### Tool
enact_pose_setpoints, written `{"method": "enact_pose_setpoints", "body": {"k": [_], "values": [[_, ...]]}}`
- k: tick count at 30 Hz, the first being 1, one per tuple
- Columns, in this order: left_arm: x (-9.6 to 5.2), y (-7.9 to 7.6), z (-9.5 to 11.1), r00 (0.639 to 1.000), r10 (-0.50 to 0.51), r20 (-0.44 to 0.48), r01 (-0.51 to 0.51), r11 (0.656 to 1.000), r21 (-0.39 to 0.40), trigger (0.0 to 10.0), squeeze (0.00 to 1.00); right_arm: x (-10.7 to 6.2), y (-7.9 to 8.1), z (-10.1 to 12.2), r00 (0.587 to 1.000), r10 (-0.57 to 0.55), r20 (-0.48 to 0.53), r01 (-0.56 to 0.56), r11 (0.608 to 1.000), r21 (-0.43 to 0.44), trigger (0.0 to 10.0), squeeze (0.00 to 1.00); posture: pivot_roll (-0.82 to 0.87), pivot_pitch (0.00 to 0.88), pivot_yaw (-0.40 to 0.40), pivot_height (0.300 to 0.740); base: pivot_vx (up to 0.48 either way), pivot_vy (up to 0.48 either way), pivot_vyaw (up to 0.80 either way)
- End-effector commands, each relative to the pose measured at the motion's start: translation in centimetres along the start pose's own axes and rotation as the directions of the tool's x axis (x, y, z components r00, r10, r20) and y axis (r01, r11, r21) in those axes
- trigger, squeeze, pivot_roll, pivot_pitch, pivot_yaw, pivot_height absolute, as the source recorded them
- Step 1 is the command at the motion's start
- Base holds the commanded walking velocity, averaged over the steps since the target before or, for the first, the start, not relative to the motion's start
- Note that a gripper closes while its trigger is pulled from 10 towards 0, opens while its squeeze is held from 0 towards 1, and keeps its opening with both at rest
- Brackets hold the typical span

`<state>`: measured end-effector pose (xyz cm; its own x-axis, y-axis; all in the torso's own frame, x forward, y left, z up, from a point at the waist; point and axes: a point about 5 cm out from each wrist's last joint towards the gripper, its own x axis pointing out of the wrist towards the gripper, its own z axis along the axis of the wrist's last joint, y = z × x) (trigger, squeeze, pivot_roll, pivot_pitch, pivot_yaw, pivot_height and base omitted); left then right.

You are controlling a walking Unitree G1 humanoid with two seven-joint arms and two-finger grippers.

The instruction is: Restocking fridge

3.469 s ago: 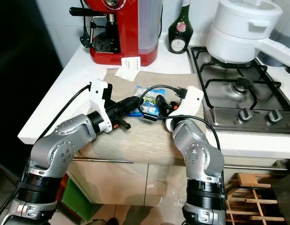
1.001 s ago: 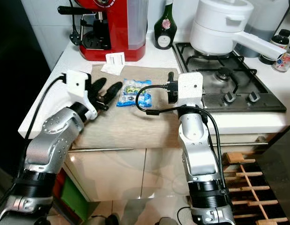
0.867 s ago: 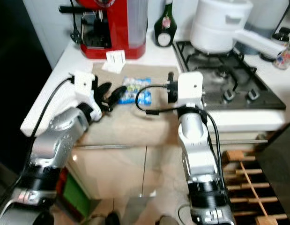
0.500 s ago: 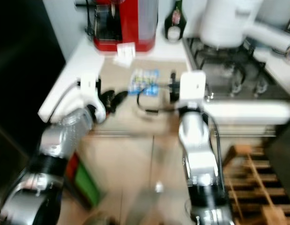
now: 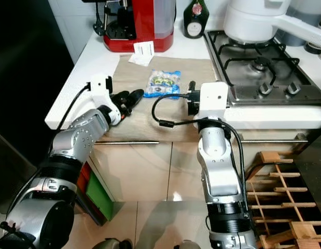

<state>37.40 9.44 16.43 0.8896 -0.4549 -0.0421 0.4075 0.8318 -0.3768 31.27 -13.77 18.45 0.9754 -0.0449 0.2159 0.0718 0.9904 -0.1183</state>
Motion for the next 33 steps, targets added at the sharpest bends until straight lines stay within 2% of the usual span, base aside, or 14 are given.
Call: {"method": "enact_pose_setpoints", "body": {"k": [1, 3, 5, 6, 7, 10, 11, 16, 23, 26, 31, 33], "values": [[0.1, 0.1, 0.2, 1.0, 0.006, 0.003, -0.006, 0.999, 0.054, 10.0, 0.0, -0.2, 0.2, 0.4, 1.0, 0.008, 0.018, -0.009, 1.0, 0.017, 10.0, 0.0, -0.17, 0.064, 0.056, 0.74, 0.0, 0.0, 0.0], [0.1, 0.2, 0.3, 1.0, 0.006, 0.007, -0.006, 0.999, 0.047, 10.0, 0.0, -0.1, 0.4, 0.4, 1.0, 0.016, 0.018, -0.017, 0.998, 0.054, 10.0, 0.0, -0.17, 0.065, 0.056, 0.74, 0.0, 0.0, 0.0], [0.1, 0.2, 0.3, 1.0, 0.006, 0.007, -0.006, 0.999, 0.047, 10.0, 0.0, -0.1, 0.4, 0.4, 1.0, 0.016, 0.018, -0.017, 0.998, 0.054, 10.0, 0.0, -0.17, 0.065, 0.056, 0.74, 0.0, 0.0, 0.0], [0.0, 0.3, 0.4, 1.0, 0.005, 0.009, -0.005, 0.999, 0.048, 10.0, 0.0, 0.1, 0.6, 0.3, 1.0, 0.024, -0.006, -0.023, 0.991, 0.131, 10.0, 0.0, -0.16, 0.063, 0.053, 0.74, 0.0, 0.0, 0.0], [0.0, 0.3, 0.4, 1.0, 0.005, 0.009, -0.005, 0.999, 0.048, 10.0, 0.0, 0.1, 0.6, 0.3, 1.0, 0.024, -0.006, -0.023, 0.991, 0.131, 10.0, 0.0, -0.16, 0.063, 0.053, 0.74, 0.0, 0.0, 0.0], [-0.5, 0.6, 1.2, 0.999, 0.015, 0.039, -0.017, 0.998, 0.057, 10.0, 0.0, 0.8, 1.2, 0.0, 0.996, 0.067, -0.065, -0.045, 0.954, 0.295, 10.0, 0.0, -0.15, 0.058, 0.046, 0.74, 0.0, 0.0, 0.0], [-0.5, 0.6, 1.2, 0.999, 0.015, 0.039, -0.017, 0.998, 0.057, 10.0, 0.0, 0.8, 1.2, 0.0, 0.996, 0.067, -0.065, -0.045, 0.954, 0.295, 10.0, 0.0, -0.15, 0.058, 0.046, 0.74, 0.0, 0.0, 0.0], [-1.2, -0.1, 2.4, 0.994, -0.017, 0.109, 0.007, 0.996, 0.094, 10.0, 0.0, 2.1, 1.4, -0.5, 0.988, 0.1, -0.117, -0.045, 0.913, 0.406, 10.0, 0.0, -0.12, 0.051, 0.038, 0.74, 0.0, 0.0, 0.0], [-1.8, 0.1, 2.9, 0.991, -0.009, 0.134, -0.002, 0.997, 0.08, 10.0, 0.0, 2.7, 2.3, -0.3, 0.98, 0.152, -0.125, -0.083, 0.894, 0.44, 10.0, 0.0, -0.09, 0.048, 0.033, 0.74, 0.0, 0.0, 0.0], [-2.0, 0.4, 2.9, 0.991, 0.004, 0.131, -0.014, 0.997, 0.075, 10.0, 0.0, 3.1, 2.7, -1.1, 0.97, 0.162, -0.183, -0.069, 0.899, 0.432, 10.0, 0.0, -0.09, 0.049, 0.031, 0.74, 0.0, 0.0, 0.0], [-2.2, 0.3, 3.0, 0.991, 0.014, 0.134, -0.024, 0.997, 0.072, 10.0, 0.0, 3.7, 3.0, -1.9, 0.955, 0.17, -0.245, -0.029, 0.871, 0.491, 10.0, 0.0, -0.08, 0.058, 0.025, 0.74, 0.0, 0.0, 0.0], [-2.2, 0.3, 3.1, 0.991, 0.016, 0.135, -0.025, 0.997, 0.07, 10.0, 0.0, 3.8, 3.0, -2.2, 0.952, 0.164, -0.26, -0.015, 0.871, 0.491, 10.0, 0.03, -0.08, 0.058, 0.025, 0.74, 0.0, 0.0, 0.0]]}}
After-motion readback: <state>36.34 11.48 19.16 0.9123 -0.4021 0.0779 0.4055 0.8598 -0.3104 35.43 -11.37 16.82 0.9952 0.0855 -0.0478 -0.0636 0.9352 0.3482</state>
